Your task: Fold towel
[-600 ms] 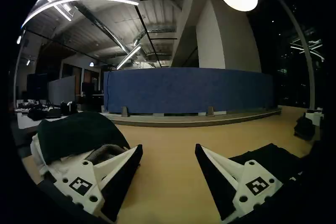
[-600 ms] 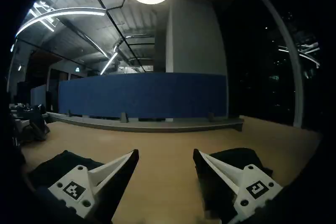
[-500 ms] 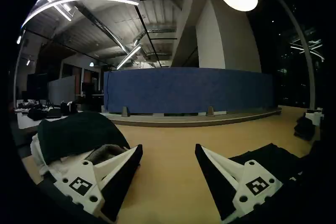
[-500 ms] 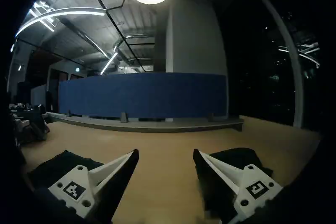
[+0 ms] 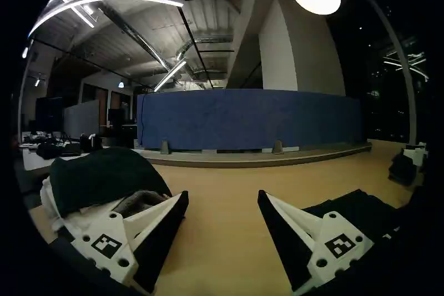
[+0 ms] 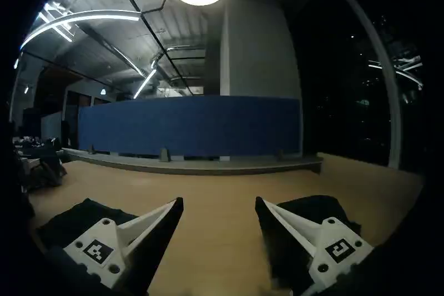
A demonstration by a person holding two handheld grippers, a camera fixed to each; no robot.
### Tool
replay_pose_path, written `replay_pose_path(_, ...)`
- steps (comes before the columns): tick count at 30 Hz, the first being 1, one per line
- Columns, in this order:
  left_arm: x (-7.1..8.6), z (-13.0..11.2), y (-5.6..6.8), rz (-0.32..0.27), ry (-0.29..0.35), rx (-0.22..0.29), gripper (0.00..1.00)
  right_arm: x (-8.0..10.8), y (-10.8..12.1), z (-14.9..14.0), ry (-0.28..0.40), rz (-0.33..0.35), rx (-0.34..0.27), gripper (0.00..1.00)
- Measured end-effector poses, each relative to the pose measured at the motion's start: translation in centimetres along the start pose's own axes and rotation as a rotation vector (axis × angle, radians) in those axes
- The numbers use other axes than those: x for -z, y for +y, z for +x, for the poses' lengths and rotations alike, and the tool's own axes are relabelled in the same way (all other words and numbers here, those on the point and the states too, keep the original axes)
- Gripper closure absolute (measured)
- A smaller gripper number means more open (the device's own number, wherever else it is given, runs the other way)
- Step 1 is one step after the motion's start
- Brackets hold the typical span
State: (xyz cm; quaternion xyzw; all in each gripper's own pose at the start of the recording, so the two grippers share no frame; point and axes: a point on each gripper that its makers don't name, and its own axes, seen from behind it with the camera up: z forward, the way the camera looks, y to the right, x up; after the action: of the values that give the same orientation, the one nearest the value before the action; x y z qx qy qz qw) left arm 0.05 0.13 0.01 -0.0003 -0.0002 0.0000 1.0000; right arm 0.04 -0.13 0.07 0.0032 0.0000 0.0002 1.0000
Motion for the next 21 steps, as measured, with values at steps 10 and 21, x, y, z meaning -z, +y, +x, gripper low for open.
replay_pose_path(10,-0.2,-0.2,0.1,-0.007,-0.007,-0.005,0.08,0.3,0.3,0.0,-0.008,-0.01,0.004,0.0)
replay_pose_path(21,-0.2,6.5,0.3,-0.017,0.023,0.023,0.08,0.7,-0.2,5.1,-0.028,-0.009,0.014,0.0)
